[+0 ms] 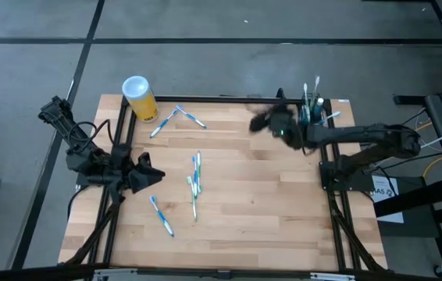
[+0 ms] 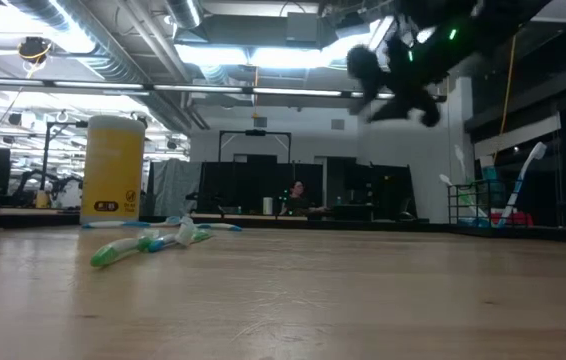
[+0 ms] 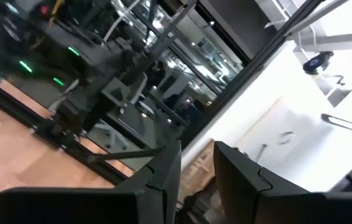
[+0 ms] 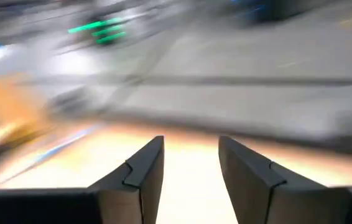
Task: Pick & Place toothbrushing station
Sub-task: Put the green toothbrush into the mesh organizer
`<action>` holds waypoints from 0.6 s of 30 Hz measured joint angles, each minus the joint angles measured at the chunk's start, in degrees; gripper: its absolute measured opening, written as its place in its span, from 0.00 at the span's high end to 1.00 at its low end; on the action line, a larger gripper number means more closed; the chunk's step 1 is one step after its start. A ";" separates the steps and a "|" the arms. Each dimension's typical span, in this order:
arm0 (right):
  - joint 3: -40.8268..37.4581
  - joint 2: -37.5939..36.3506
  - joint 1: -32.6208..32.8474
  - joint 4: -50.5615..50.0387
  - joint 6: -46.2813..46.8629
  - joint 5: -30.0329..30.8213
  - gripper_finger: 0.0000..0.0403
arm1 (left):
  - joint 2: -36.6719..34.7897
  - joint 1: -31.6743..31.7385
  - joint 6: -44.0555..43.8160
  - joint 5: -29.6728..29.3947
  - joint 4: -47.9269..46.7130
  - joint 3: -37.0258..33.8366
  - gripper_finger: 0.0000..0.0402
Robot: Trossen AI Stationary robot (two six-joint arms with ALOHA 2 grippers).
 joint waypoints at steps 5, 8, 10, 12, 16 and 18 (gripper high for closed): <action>0.02 4.12 11.57 2.01 17.99 -13.74 0.68 | -0.20 0.02 4.67 -3.67 0.11 -0.01 0.77; 1.88 8.37 15.89 1.84 25.46 -16.59 0.72 | -0.20 0.02 7.55 -4.07 0.16 -0.02 0.77; 6.44 12.68 17.87 1.83 24.27 -20.98 0.75 | -0.18 0.02 9.05 -3.62 0.18 -0.02 0.77; 13.41 17.76 19.28 1.99 18.82 -27.27 0.77 | -0.18 0.02 10.04 -2.65 0.22 -0.01 0.77; 32.10 28.81 21.27 -14.90 -6.89 -38.79 0.80 | -0.03 -0.11 11.93 0.96 0.22 -0.02 0.77; 41.02 34.16 22.17 -32.38 -23.62 -40.37 0.80 | 0.15 -0.32 12.51 2.93 0.06 -0.02 0.77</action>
